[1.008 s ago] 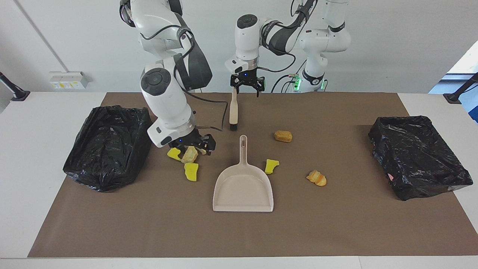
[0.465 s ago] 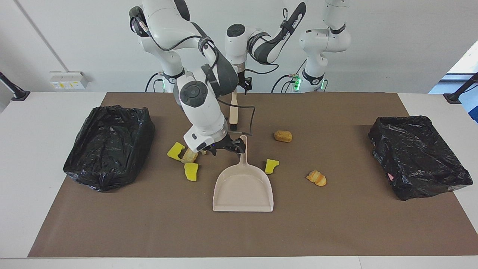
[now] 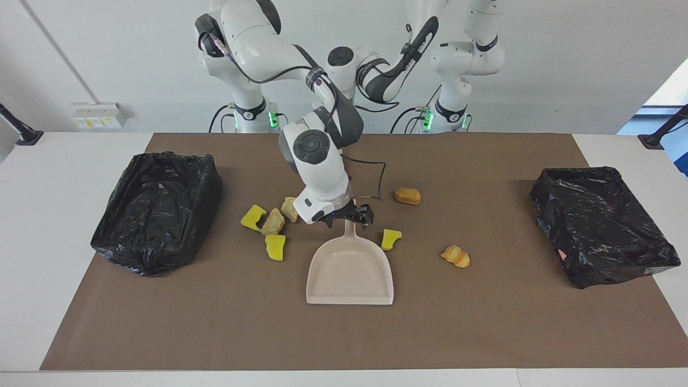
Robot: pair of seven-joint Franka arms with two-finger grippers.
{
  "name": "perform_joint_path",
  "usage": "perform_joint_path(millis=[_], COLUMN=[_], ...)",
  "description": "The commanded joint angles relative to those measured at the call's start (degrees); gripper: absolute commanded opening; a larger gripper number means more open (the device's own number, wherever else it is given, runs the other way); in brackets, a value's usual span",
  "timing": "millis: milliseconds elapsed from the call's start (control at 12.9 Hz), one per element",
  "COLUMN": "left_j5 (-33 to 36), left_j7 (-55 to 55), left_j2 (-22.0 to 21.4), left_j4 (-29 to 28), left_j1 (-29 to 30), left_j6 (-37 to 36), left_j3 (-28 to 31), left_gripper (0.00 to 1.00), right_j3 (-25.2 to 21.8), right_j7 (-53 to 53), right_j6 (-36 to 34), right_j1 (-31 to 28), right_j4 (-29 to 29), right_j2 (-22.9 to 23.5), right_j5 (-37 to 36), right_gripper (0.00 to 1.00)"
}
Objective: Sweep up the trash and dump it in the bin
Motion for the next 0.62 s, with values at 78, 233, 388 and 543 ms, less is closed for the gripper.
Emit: perform_joint_path(millis=[78,233,388,543], left_j5=[-0.6,-0.6,-0.6,-0.6], left_j7=[-0.4,-0.4,-0.3,-0.2], left_j2=[-0.1,-0.1,0.0,0.0], left_j4=[-0.2,0.3,0.3,0.5], left_j1=[0.3,0.5,0.9,1.3], left_j6=[1.1,1.1,1.1,1.1], left_j3=[0.2,0.4,0.4,0.4], left_gripper=[0.85,0.76,0.69,0.51], right_j3=[0.2,0.2,0.3,0.6], right_j7=[-1.0,-5.4,-5.6,-5.7], right_j6=[0.9,0.6,0.5,0.5], right_j1=[0.5,0.3,0.5,0.6], right_j4=[-6.4,-10.0,-10.8,-10.9], right_j2=[-3.2,-5.0,-5.5,-5.6], right_j5=[1.1,1.3,1.4,1.5], right_gripper=[1.00,1.00,1.00,1.00])
